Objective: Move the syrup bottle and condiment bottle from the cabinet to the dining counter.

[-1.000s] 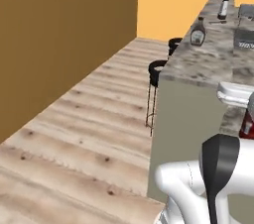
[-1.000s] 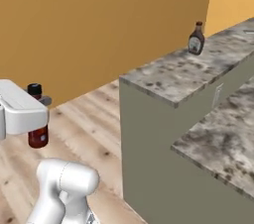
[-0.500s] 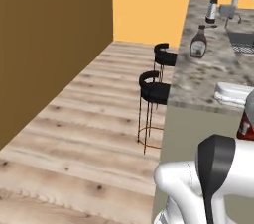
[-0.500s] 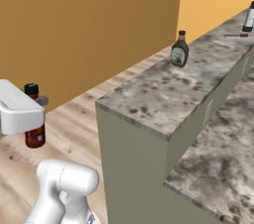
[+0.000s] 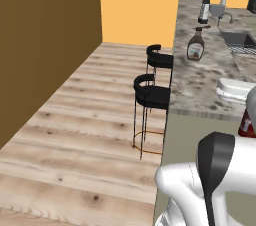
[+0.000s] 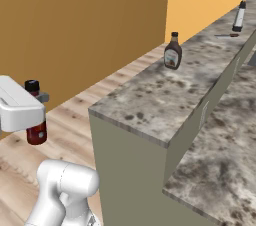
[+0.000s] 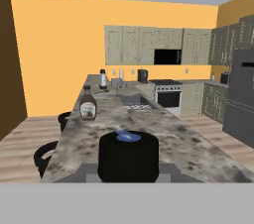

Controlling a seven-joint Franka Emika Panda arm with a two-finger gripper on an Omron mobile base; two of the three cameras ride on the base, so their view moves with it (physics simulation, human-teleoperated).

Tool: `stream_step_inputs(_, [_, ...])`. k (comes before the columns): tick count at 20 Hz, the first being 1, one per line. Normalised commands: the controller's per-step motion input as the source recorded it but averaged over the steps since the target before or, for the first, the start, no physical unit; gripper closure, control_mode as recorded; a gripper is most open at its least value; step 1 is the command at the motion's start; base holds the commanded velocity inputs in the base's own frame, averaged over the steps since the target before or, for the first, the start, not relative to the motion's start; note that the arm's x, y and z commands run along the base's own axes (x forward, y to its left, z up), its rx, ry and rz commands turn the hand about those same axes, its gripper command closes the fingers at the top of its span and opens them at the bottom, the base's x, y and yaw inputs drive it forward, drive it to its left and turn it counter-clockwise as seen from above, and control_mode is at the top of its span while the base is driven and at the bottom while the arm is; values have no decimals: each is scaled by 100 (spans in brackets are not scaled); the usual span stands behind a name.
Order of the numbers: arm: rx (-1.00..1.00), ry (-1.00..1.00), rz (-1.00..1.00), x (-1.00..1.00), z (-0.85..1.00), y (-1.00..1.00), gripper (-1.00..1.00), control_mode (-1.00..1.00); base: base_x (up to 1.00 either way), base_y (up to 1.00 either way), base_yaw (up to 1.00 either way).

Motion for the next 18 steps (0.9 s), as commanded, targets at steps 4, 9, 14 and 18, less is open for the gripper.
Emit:
stream_step_inputs(4, [0,-32,-11,-1,81,0,100,-100,0,0,0])
stream_step_inputs(9, [-1,-33,-12,8,92,0,100,-100,0,0,0])
stream_step_inputs(14, [-2,-23,-13,78,30,-15,100,-100,0,0,0])
stream_step_inputs(18, [0,-18,-14,74,-27,-38,100,-100,0,0,0])
